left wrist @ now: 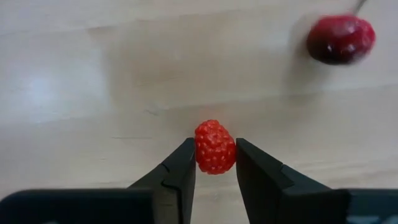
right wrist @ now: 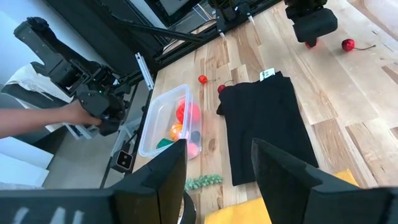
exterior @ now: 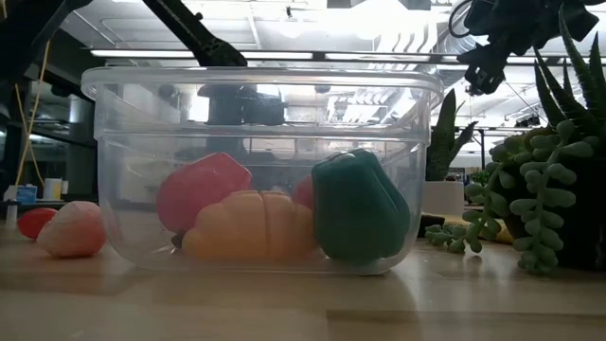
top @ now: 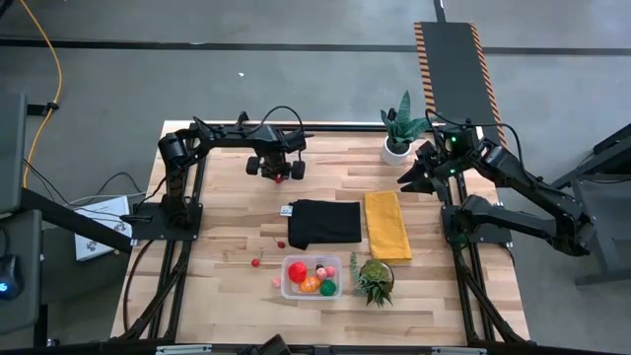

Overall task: Pick and placing Produce into tupperware
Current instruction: Put the raspberry into the transparent bin

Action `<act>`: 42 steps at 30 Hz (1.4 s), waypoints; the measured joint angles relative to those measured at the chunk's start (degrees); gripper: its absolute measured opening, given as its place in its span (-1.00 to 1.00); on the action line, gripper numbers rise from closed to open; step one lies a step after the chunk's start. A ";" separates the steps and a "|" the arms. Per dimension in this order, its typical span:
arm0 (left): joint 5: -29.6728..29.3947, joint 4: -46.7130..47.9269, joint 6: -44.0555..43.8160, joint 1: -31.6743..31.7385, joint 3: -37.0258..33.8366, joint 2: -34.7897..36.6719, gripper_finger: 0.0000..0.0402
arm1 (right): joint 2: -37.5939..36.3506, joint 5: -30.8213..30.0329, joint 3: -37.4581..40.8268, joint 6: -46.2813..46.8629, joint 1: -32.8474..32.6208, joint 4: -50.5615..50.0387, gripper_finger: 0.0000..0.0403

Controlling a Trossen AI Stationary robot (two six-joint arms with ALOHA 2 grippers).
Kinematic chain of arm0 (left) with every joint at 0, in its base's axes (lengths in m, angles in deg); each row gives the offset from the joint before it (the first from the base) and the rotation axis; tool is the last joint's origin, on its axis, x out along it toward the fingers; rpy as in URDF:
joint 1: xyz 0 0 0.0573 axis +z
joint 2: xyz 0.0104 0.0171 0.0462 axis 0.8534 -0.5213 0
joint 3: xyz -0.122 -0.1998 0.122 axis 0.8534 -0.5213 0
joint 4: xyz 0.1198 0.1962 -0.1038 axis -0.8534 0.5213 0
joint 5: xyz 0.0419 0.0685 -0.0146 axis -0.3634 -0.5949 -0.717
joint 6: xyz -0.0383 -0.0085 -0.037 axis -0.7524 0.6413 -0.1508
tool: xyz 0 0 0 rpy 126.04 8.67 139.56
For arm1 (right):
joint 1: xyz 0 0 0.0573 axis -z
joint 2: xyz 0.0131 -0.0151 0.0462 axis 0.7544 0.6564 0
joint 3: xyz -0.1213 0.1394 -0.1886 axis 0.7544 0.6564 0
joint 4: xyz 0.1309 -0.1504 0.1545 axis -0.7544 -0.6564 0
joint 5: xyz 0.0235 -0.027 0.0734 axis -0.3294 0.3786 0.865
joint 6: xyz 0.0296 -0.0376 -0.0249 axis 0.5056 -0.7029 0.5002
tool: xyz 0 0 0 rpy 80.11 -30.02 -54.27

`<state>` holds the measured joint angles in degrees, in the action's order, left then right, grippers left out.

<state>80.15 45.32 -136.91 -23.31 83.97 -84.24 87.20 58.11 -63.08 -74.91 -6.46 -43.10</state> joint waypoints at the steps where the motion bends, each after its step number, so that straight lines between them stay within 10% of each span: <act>1: 0.70 -0.02 0.80 0.01 0.00 0.00 -0.53 | 0.00 0.00 0.00 0.00 0.01 -0.02 -0.15; 23: 15.95 2.42 13.20 -0.01 1.51 0.00 -0.52 | -0.02 -0.50 -0.01 1.11 0.01 1.62 -0.15; 42: 21.79 6.96 41.22 -3.55 33.96 0.08 -0.52 | -0.02 -2.21 -0.02 3.96 0.01 1.68 -0.15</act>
<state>101.94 52.28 -95.68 -26.86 117.93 -84.16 87.18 55.90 -63.10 -70.95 -6.45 -41.42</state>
